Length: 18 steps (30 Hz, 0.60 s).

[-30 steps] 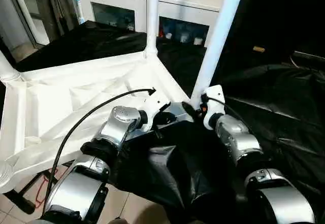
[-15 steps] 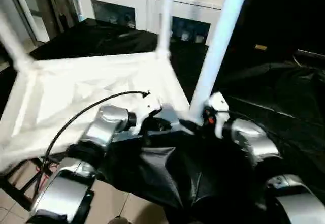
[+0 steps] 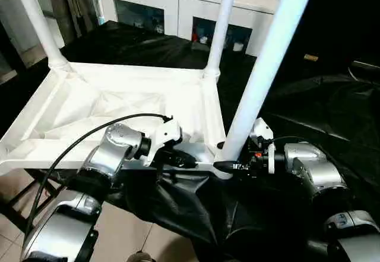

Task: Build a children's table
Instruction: Rotate leg to tighten

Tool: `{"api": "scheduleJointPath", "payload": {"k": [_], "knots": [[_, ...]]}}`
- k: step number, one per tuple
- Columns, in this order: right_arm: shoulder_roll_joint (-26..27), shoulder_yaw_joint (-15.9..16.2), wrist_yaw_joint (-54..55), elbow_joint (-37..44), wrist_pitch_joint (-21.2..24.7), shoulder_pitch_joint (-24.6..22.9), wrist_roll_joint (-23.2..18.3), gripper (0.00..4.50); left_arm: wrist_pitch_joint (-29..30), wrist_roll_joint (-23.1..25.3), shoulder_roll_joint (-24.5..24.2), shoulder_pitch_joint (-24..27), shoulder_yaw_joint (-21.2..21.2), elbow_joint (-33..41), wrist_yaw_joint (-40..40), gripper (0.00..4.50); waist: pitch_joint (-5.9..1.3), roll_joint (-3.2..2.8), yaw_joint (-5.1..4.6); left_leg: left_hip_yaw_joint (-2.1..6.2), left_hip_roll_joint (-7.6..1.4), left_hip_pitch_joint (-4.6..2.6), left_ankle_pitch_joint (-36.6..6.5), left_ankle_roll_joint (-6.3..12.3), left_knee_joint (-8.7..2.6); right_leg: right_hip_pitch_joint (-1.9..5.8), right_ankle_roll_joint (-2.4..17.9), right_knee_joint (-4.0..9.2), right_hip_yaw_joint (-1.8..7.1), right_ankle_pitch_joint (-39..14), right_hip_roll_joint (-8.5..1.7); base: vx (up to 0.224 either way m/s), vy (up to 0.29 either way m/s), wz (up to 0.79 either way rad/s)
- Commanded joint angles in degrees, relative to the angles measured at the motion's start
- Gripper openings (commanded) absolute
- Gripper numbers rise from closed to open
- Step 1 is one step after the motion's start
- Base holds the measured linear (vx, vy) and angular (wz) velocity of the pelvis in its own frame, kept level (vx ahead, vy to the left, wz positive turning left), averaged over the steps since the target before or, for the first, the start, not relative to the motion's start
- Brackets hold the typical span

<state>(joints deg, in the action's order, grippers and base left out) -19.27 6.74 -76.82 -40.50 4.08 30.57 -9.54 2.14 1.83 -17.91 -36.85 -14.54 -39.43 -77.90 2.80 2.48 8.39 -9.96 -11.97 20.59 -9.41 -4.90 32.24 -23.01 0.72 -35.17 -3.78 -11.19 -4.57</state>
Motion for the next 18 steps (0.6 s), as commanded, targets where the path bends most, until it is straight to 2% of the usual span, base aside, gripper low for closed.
{"api": "scheduleJointPath", "payload": {"k": [1,4,7,10,12,13,15,16,18], "knots": [[0.79,2.24,-3.17,2.55,0.85,-0.94,-0.94,2.94,-0.03,-1.75,0.95,-0.25,-0.33,0.96,0.57,0.00,-3.49,0.09,-0.08,-0.23,-1.60,-0.41,-10.61,3.26,-3.11,2.98,13.41,3.75,2.37,-6.69,-3.55,0.000,0.000,0.00],[0.82,2.67,-3.43,3.45,1.85,-1.33,-1.26,2.67,-0.08,-1.75,1.03,-0.27,-0.31,0.88,1.06,0.00,-3.43,0.03,0.03,-0.17,-1.66,-0.47,-11.19,2.97,-3.21,2.92,13.19,3.85,2.35,-7.77,-3.63,0.000,0.000,0.00],[1.08,2.75,-3.06,3.79,1.98,-1.76,-1.17,2.59,0.01,-1.52,1.50,-0.44,0.05,0.51,2.48,0.00,-3.35,0.03,0.10,-0.18,-1.63,-0.46,-12.04,2.57,-3.27,2.90,12.71,4.08,2.39,-9.36,-3.69,0.000,0.000,0.00],[1.88,2.12,-0.40,4.20,2.22,-2.67,-0.80,2.55,0.58,-0.92,3.29,-1.48,1.34,-1.02,7.33,0.00,-3.34,0.06,0.17,-0.17,-1.62,-0.59,-12.62,2.18,-3.28,2.82,12.41,4.14,2.42,-10.05,-3.68,0.000,0.000,0.00],[3.88,0.98,7.21,1.82,1.50,-2.49,1.08,2.54,0.39,0.43,5.57,-3.32,2.36,-3.82,14.29,0.00,-3.26,0.10,0.11,-0.10,-1.53,-0.51,-12.78,1.80,-3.39,2.79,11.92,4.24,2.43,-11.06,-3.69,0.000,0.000,0.00],[4.24,0.79,8.58,1.33,1.24,-2.42,1.43,2.54,0.41,0.63,5.94,-3.60,2.47,-4.25,15.31,0.00,-3.22,0.18,-0.07,-0.08,-1.43,-0.60,-13.39,1.31,-3.44,2.68,11.36,4.47,2.48,-12.56,-3.78,0.000,0.000,0.00],[6.97,-0.86,19.29,-2.74,0.20,-1.20,3.35,2.52,1.36,1.43,8.38,-5.13,2.98,-6.47,21.05,0.00,-3.30,0.28,-0.43,0.21,-1.26,-0.49,-13.31,0.47,-3.58,2.91,10.42,4.64,2.40,-14.85,-4.04,0.000,0.000,0.00],[8.25,-1.85,24.41,-4.63,0.26,-0.45,3.81,2.52,1.86,1.60,9.38,-5.71,3.17,-7.24,23.15,0.00,-3.29,-0.02,-0.55,0.14,-1.26,-0.60,-13.39,0.30,-3.58,2.71,10.41,4.64,2.48,-14.76,-3.95,0.000,0.000,0.00],[11.04,-4.22,34.38,-7.87,0.66,0.93,3.96,2.51,2.15,2.03,11.16,-6.86,3.72,-8.91,27.70,0.00,-3.28,0.12,-1.10,0.24,-1.16,-0.58,-14.29,-0.22,-3.68,2.84,9.85,4.84,2.43,-15.93,-3.96,0.000,0.000,0.00]]}}
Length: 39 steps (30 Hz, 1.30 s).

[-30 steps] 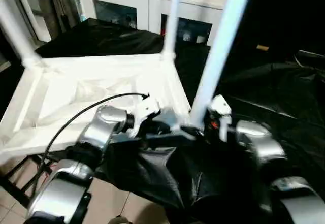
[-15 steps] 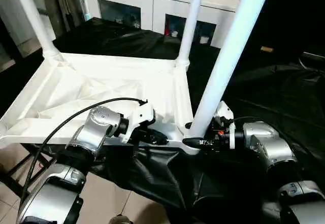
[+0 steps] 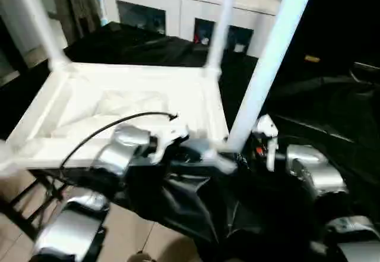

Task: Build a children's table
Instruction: Rotate leg to tighten, then rotate table base

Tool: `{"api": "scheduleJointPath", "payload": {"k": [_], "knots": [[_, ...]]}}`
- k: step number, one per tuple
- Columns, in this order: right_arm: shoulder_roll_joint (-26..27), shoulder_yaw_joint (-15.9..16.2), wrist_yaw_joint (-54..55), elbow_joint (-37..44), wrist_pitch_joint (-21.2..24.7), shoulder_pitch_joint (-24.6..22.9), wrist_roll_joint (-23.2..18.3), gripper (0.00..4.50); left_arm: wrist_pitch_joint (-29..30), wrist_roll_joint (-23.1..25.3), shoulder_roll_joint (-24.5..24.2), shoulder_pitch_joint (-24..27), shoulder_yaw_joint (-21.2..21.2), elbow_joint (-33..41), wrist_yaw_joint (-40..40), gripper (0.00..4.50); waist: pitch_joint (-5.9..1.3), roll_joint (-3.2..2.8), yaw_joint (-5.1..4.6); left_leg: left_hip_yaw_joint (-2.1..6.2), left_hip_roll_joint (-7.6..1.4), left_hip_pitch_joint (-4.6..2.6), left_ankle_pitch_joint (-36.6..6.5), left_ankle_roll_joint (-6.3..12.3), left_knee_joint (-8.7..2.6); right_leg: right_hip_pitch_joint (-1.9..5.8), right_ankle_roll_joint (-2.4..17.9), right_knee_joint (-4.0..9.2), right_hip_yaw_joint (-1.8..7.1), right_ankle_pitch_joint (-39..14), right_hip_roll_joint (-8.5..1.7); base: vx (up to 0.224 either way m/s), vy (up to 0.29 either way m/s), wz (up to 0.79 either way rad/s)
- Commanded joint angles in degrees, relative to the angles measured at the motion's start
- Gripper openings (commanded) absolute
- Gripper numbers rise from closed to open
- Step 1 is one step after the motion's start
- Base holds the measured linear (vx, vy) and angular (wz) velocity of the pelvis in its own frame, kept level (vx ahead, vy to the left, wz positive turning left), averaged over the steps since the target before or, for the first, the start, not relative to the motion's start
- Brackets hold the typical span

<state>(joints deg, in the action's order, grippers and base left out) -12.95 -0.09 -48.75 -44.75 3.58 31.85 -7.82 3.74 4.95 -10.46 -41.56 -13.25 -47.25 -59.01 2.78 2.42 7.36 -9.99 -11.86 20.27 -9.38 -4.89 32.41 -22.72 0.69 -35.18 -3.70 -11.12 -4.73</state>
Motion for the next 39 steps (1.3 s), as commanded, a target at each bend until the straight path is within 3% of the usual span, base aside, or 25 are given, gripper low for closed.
{"api": "scheduleJointPath", "payload": {"k": [1,3,7,8,11,17,21,26,32,34,36,37,39], "knots": [[5.38,2.04,8.18,-4.10,1.39,-0.12,2.08,2.51,0.49,-1.02,4.19,-2.45,2.51,-1.57,9.62,0.00,-3.26,0.18,-0.07,0.26,-1.27,-0.26,-14.32,-0.23,-3.84,2.55,9.88,4.85,2.35,-16.00,-3.80,0.000,0.000,0.00],[7.65,0.54,13.97,-5.30,1.96,0.52,1.92,2.51,-0.07,-0.69,5.87,-3.68,2.76,-3.64,12.82,0.00,-3.28,0.08,-0.74,0.22,-1.15,-0.43,-14.70,-0.25,-3.85,2.37,9.71,5.01,2.40,-15.97,-3.66,0.000,0.000,0.00],[10.79,-0.48,20.37,-7.30,0.36,1.42,2.77,2.51,-1.13,-0.27,6.98,-4.47,2.82,-5.25,13.77,0.00,-3.39,-0.15,-0.90,0.10,-1.07,-0.19,-13.06,0.65,-3.77,2.55,10.39,4.71,2.45,-11.62,-3.47,0.000,0.000,0.00],[11.12,-0.66,20.35,-7.42,0.25,1.50,2.48,2.86,-1.26,-0.26,7.05,-4.56,2.79,-5.41,13.84,0.00,-3.43,-0.18,-0.86,0.09,-1.03,-0.21,-12.91,0.84,-3.77,2.64,10.47,4.71,2.41,-11.40,-3.51,0.000,0.000,0.00],[12.10,-1.11,20.01,-7.53,0.22,1.75,1.57,3.24,-1.94,-0.11,6.91,-4.58,2.54,-5.84,14.03,0.00,-3.33,-0.29,-0.92,0.12,-1.13,-0.21,-13.89,1.20,-3.87,2.69,10.62,4.82,2.38,-11.87,-3.51,0.000,0.000,0.00],[9.78,0.08,17.44,-6.20,-1.41,1.56,2.62,3.66,-3.46,0.51,5.94,-3.91,2.41,-6.46,13.69,0.00,-3.23,-0.09,-0.95,0.22,-1.22,-0.16,-15.20,1.20,-4.01,2.63,9.77,5.11,2.42,-14.92,-3.69,0.000,0.000,0.00],[4.43,0.80,9.62,-2.86,-3.57,0.62,2.50,3.66,-4.67,0.72,5.51,-3.24,2.20,-6.42,13.20,0.00,-3.25,0.13,-0.76,0.11,-1.21,-0.14,-14.36,1.88,-3.84,2.89,9.94,5.05,2.36,-12.86,-3.52,0.000,0.000,0.00],[-4.27,1.19,-5.58,5.33,-2.04,-2.91,-0.97,3.66,-5.22,0.27,5.09,-2.36,2.37,-5.62,12.05,0.00,-3.55,0.68,-0.28,-0.13,-0.99,0.43,-9.41,5.91,-2.93,3.41,11.18,4.26,2.26,-4.63,-3.29,0.000,0.000,0.00],[-11.69,0.81,-16.24,13.38,4.41,-6.68,-5.71,3.66,-5.82,-2.25,5.03,-1.22,3.79,-3.53,10.08,0.00,-3.51,0.85,-0.07,-0.07,-1.31,0.50,-9.36,6.74,-2.83,3.27,12.07,4.40,1.96,-7.41,-3.32,0.000,0.000,0.00],[-12.50,0.68,-17.69,15.65,6.26,-7.58,-6.90,3.70,-4.42,-3.77,4.75,-0.50,4.26,-1.49,7.93,0.44,-3.76,0.83,0.06,-0.07,-1.46,0.56,-7.80,6.74,-2.60,3.21,13.14,3.86,2.00,-4.27,-3.38,0.000,0.000,0.00],[-10.76,1.08,-16.03,16.28,5.88,-7.49,-6.39,3.70,1.20,-5.14,3.21,1.49,3.64,4.41,4.06,0.50,-3.71,0.79,0.00,-0.07,-1.60,0.60,-6.95,6.83,-2.58,3.08,14.49,3.49,1.93,-1.27,-3.31,0.000,0.000,0.00],[-10.76,1.08,-16.03,16.28,5.88,-7.49,-6.39,3.70,1.20,-5.14,3.21,1.49,3.64,4.41,4.06,0.58,-3.64,0.78,-0.19,-0.04,-1.73,0.53,-7.11,6.55,-2.68,2.93,15.04,3.32,1.91,-0.95,-3.46,0.000,0.000,0.00],[-7.61,1.58,-13.54,15.33,5.59,-6.36,-5.92,3.70,10.08,-6.46,-0.09,4.56,3.40,13.16,1.27,0.93,-3.47,0.79,-0.39,-0.07,-1.74,0.44,-8.67,5.76,-2.85,2.84,15.24,3.60,2.00,-3.44,-3.68,0.000,0.000,0.00]]}}
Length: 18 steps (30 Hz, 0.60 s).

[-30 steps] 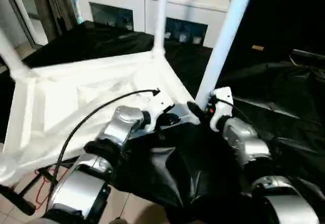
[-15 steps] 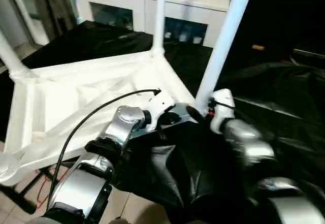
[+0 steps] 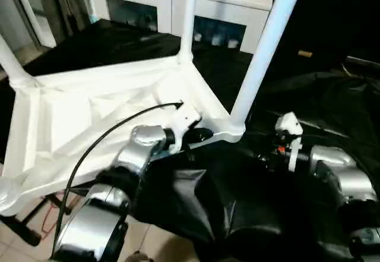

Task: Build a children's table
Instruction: Rotate table base

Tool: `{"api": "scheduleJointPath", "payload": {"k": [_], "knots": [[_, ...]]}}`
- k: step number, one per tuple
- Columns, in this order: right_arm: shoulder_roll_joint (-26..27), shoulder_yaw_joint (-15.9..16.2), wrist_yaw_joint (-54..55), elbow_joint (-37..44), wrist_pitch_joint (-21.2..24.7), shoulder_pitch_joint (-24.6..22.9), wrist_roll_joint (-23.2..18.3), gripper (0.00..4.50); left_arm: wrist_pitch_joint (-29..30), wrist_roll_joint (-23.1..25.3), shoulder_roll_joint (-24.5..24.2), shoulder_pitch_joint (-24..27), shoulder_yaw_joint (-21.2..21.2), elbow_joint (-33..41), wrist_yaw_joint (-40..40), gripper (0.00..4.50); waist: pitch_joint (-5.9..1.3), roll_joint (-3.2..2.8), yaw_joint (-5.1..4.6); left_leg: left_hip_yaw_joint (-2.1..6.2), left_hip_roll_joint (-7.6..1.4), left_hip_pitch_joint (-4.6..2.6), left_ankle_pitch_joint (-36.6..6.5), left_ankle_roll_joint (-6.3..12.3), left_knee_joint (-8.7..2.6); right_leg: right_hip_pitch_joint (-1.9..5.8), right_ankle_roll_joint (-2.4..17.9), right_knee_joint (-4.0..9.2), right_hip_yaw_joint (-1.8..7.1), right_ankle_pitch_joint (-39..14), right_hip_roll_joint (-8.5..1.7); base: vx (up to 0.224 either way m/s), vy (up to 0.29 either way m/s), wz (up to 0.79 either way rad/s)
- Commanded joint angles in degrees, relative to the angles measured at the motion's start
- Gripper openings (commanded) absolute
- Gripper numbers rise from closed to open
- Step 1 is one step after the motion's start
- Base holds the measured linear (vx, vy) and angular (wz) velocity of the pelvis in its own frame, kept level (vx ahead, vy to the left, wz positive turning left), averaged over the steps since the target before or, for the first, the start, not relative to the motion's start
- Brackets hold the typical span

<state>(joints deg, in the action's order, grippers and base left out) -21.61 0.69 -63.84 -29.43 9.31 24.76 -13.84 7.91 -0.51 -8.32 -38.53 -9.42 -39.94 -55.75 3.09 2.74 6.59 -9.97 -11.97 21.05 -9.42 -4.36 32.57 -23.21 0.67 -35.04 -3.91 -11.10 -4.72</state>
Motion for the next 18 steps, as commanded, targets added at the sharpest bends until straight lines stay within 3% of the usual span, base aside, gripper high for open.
{"api": "scheduleJointPath", "payload": {"k": [1,4,6,9,11,14,18], "knots": [[1.24,0.85,1.63,0.05,-0.02,0.77,0.04,3.70,6.53,-1.09,-2.54,1.80,-0.41,6.55,-2.12,0.93,-3.83,0.41,0.22,0.01,-1.73,-0.34,-8.85,4.75,-3.14,3.42,15.25,3.32,2.22,-3.95,-3.82,0.000,0.000,0.00],[2.70,1.74,1.63,0.84,1.00,0.79,-0.43,3.70,12.29,-2.01,-6.08,4.70,-0.44,13.48,-4.26,1.08,-3.71,0.24,-0.06,0.08,-1.70,-0.43,-8.94,3.88,-3.31,3.30,14.48,3.40,2.32,-5.39,-3.65,0.000,0.000,0.00],[4.48,3.06,2.12,0.80,1.47,1.24,-0.33,3.70,19.79,-5.24,-12.43,9.11,0.12,24.19,-7.79,1.32,-3.61,0.38,-0.06,0.04,-1.77,-0.54,-9.05,3.21,-3.49,3.16,14.21,3.29,2.35,-5.75,-3.53,0.000,0.000,0.00],[6.69,3.06,5.25,-1.46,0.45,2.52,0.87,3.70,25.42,-7.18,-16.88,12.24,0.75,32.02,-10.07,1.59,-3.39,-0.21,-0.57,-0.09,-1.65,-0.91,-10.02,1.68,-3.75,2.69,14.45,3.35,2.38,-6.38,-3.09,0.000,0.000,0.00],[8.94,2.02,11.67,-5.52,-1.38,4.61,2.87,3.70,28.16,-7.75,-19.22,13.99,1.10,36.08,-11.12,1.78,-3.27,-0.41,-0.33,-0.13,-1.63,-1.28,-11.79,0.03,-3.92,2.42,14.11,3.56,2.53,-8.68,-3.31,0.000,0.000,0.00],[12.79,-1.39,20.79,-12.13,-2.28,8.12,2.40,3.70,33.41,-9.20,-22.35,17.04,1.69,42.73,-11.69,2.05,-3.21,-0.46,-0.60,-0.06,-1.42,-1.08,-12.40,-1.36,-4.18,2.60,13.46,3.55,2.64,-9.73,-3.21,0.000,0.000,0.00],[15.86,-3.00,23.83,-13.50,-3.51,8.92,0.39,3.70,37.62,-10.63,-24.54,19.61,2.22,47.91,-10.44,2.35,-3.44,-0.82,-0.52,-0.18,-1.28,-1.14,-11.10,-1.49,-3.94,2.67,13.11,3.05,2.70,-5.41,-2.93,0.000,0.000,0.00]]}}
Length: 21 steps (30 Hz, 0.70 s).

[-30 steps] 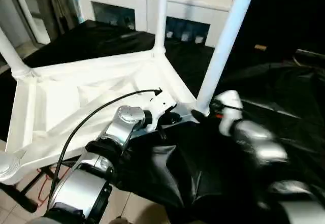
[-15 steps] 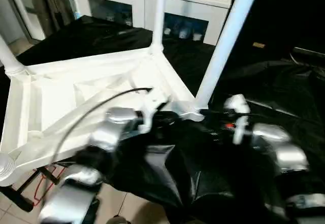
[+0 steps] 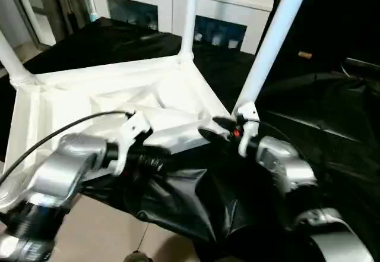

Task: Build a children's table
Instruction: Rotate table base

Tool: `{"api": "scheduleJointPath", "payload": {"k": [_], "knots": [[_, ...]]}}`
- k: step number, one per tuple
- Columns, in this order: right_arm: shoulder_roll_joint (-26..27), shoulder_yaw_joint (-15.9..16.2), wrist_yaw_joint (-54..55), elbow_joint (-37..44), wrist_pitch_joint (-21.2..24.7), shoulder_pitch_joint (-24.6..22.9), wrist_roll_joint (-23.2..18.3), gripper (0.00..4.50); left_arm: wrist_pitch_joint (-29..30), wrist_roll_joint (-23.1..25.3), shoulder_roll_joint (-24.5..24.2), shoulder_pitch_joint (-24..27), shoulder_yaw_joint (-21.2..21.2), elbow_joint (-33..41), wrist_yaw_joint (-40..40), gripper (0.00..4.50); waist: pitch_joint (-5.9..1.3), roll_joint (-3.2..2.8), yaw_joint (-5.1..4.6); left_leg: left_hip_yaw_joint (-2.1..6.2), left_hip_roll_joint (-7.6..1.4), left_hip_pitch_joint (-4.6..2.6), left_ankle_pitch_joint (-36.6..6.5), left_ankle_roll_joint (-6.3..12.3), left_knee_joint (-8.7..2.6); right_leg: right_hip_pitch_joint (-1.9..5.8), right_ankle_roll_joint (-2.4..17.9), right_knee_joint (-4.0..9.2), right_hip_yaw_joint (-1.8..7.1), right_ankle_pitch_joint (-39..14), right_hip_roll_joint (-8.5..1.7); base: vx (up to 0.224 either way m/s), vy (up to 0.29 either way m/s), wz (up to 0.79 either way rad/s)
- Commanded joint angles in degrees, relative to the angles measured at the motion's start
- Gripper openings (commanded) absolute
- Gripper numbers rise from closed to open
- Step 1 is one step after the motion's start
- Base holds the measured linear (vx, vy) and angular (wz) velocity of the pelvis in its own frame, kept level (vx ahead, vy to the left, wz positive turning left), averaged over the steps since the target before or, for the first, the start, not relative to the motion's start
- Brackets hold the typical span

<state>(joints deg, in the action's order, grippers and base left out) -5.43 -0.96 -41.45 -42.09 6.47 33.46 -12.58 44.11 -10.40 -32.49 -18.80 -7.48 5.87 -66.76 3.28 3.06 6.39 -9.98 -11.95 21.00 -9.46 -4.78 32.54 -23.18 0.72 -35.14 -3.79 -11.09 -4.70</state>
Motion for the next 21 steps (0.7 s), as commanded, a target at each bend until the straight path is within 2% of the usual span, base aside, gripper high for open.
{"api": "scheduleJointPath", "payload": {"k": [1,2,3,4,5,6,8,10,12,13,14,16,19,21], "knots": [[0.06,-1.55,1.91,-0.98,-0.79,0.30,-1.04,3.70,1.66,-0.79,-0.57,0.10,0.31,2.47,0.80,2.48,-3.69,-1.09,-0.38,-0.13,-1.18,-0.97,-10.53,-0.83,-3.91,2.78,12.94,3.12,2.50,-4.58,-2.82,0.000,0.000,0.00],[1.61,-2.49,4.52,-2.23,-2.05,0.94,-1.44,3.70,2.45,-0.66,-1.35,0.86,0.45,3.67,1.75,2.57,-3.67,-1.55,-0.33,-0.12,-1.19,-1.06,-10.51,-1.01,-3.87,2.68,12.93,3.06,2.54,-4.24,-2.86,0.000,0.000,0.00],[2.58,-3.25,6.63,-3.41,-3.05,1.53,-1.67,3.70,2.39,-0.24,-1.76,1.23,0.49,4.05,2.22,2.60,-3.63,-1.35,-0.54,-0.10,-1.16,-0.90,-11.19,-1.37,-3.99,2.73,12.73,3.16,2.54,-4.95,-2.90,0.000,0.000,0.00],[3.24,-3.76,8.17,-4.27,-3.80,1.96,-1.78,3.70,2.13,0.15,-2.02,1.47,0.57,4.15,2.45,2.65,-3.61,-1.60,-0.54,-0.05,-1.10,-1.03,-11.83,-1.59,-4.03,2.69,12.57,3.24,2.51,-5.75,-2.85,0.000,0.000,0.00],[3.89,-4.45,10.25,-5.45,-4.96,2.57,-1.83,3.70,1.82,0.61,-2.18,1.66,0.73,4.17,2.83,2.91,-3.52,-1.51,-0.68,-0.04,-1.15,-1.02,-12.98,-1.99,-4.08,2.65,12.36,3.42,2.58,-7.20,-2.94,0.000,0.000,0.00],[4.66,-5.68,13.38,-7.79,-6.98,3.84,-1.77,3.70,1.91,0.91,-2.47,1.95,0.98,4.55,3.36,2.91,-3.59,-1.52,-0.67,-0.01,-1.14,-1.07,-13.57,-2.40,-4.07,2.62,12.05,3.42,2.59,-8.28,-3.00,0.000,0.000,0.00],[5.04,-6.59,15.13,-9.37,-8.08,4.72,-1.81,3.70,2.28,0.82,-2.74,2.15,1.08,5.04,3.76,3.00,-3.58,-1.68,-0.73,-0.03,-1.15,-1.30,-14.57,-2.88,-4.05,2.37,11.76,3.46,2.62,-9.08,-2.92,0.000,0.000,0.00],[5.25,-9.30,18.97,-12.42,-9.77,6.74,-2.99,3.70,2.50,0.90,-3.30,2.63,1.32,5.65,4.78,3.06,-3.69,-1.66,-0.75,-0.02,-1.13,-1.22,-13.97,-3.00,-3.99,2.43,11.62,3.17,2.66,-7.73,-2.86,0.000,0.000,0.00],[4.75,-12.07,22.52,-15.20,-10.79,8.78,-4.69,3.70,2.29,1.28,-3.89,3.15,1.49,5.81,5.88,3.38,-3.80,-1.71,-0.62,-0.11,-1.01,-1.29,-12.72,-2.89,-3.82,2.45,11.44,2.89,2.59,-4.89,-2.54,0.000,0.000,0.00],[4.36,-12.67,23.44,-16.15,-11.28,9.42,-5.00,3.70,2.28,1.18,-4.10,3.31,1.48,5.93,6.29,3.43,-3.80,-1.71,-0.62,-0.11,-1.01,-1.29,-12.72,-2.89,-3.82,2.45,11.44,2.89,2.59,-4.89,-2.54,0.000,0.000,0.00],[3.64,-13.53,24.92,-17.58,-11.99,10.34,-5.38,3.70,2.18,1.19,-4.43,3.67,1.58,6.09,6.84,3.50,-3.99,-1.45,-0.45,-0.19,-0.89,-1.25,-11.36,-2.69,-3.67,2.58,11.54,2.61,2.48,-2.46,-2.41,0.000,0.000,0.00],[3.05,-14.22,26.00,-18.85,-12.56,11.13,-5.68,3.70,2.13,1.23,-4.76,3.94,1.58,6.25,7.25,3.61,-4.00,-1.50,-0.37,-0.24,-0.79,-1.05,-10.30,-2.35,-3.56,2.74,11.64,2.43,2.49,-1.07,-2.40,0.000,0.000,0.00],[2.13,-14.77,26.49,-20.49,-13.47,12.14,-5.70,3.70,1.87,1.23,-5.05,4.19,1.59,6.32,7.54,3.88,-3.93,-1.42,-0.42,-0.26,-0.72,-0.84,-10.55,-2.02,-3.51,2.91,11.42,2.53,2.47,-1.90,-2.50,0.000,0.000,0.00],[0.29,-15.75,27.33,-23.11,-14.80,13.83,-5.04,3.70,1.22,1.44,-5.58,4.65,1.69,6.29,8.56,3.94,-3.86,-1.28,-0.36,-0.28,-0.76,-0.83,-11.59,-1.95,-3.48,2.83,11.19,2.75,2.51,-4.46,-2.58,0.000,0.000,0.00]]}}
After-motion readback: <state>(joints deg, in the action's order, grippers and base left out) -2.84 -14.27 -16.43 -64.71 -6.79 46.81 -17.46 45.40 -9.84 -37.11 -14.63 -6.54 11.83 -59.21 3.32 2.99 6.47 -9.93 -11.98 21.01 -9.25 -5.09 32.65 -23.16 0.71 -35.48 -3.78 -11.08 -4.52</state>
